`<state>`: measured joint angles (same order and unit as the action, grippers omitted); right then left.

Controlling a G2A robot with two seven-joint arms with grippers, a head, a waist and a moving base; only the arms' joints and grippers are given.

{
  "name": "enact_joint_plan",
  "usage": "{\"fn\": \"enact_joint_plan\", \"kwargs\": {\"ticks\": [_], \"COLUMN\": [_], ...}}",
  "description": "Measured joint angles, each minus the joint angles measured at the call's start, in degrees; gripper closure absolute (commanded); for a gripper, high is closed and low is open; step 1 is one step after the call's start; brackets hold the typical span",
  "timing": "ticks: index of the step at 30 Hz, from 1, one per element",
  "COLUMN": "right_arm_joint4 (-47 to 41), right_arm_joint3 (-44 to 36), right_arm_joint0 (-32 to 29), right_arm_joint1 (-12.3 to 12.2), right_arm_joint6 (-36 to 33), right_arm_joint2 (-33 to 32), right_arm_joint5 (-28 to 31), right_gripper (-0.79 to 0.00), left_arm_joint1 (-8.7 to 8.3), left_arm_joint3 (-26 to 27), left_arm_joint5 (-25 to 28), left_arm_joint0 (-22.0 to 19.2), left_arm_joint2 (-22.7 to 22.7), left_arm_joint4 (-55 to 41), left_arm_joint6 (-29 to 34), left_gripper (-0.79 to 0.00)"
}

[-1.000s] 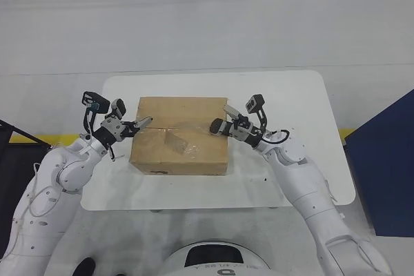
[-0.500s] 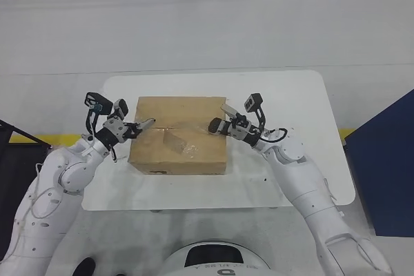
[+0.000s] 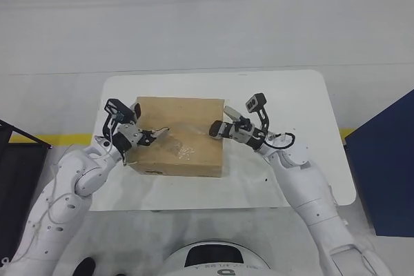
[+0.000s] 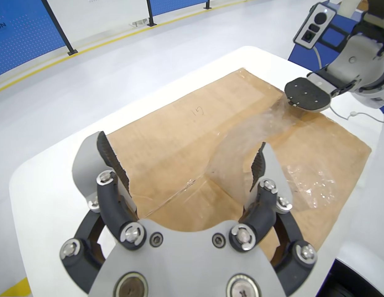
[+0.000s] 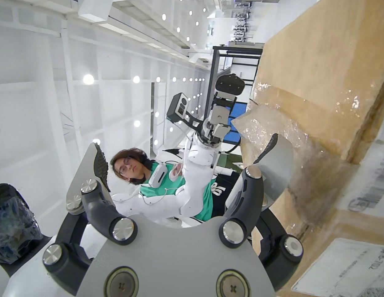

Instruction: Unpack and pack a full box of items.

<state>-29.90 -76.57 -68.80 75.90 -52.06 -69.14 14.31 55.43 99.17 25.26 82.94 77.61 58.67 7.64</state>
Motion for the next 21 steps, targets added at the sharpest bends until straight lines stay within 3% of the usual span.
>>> {"fn": "enact_joint_plan", "kwargs": {"ticks": [7, 21], "right_arm_joint4": [2.28, 1.82], "right_arm_joint3": [-0.82, -0.13], "right_arm_joint0": [0.95, 1.77], "right_arm_joint1": [0.06, 0.03], "right_arm_joint6": [4.13, 4.47], "right_arm_joint2": [1.5, 2.34], "right_arm_joint5": [-5.31, -5.22], "right_gripper": [-0.785, -0.785], "left_arm_joint1": [0.29, 0.58], "left_arm_joint3": [1.2, 5.34], "left_arm_joint5": [-1.23, -2.38], "left_arm_joint0": [0.52, 2.23], "left_arm_joint2": [-1.09, -3.02], "left_arm_joint4": [3.71, 10.5], "left_arm_joint6": [-0.76, 2.57], "left_gripper": [-0.785, -0.785]}}
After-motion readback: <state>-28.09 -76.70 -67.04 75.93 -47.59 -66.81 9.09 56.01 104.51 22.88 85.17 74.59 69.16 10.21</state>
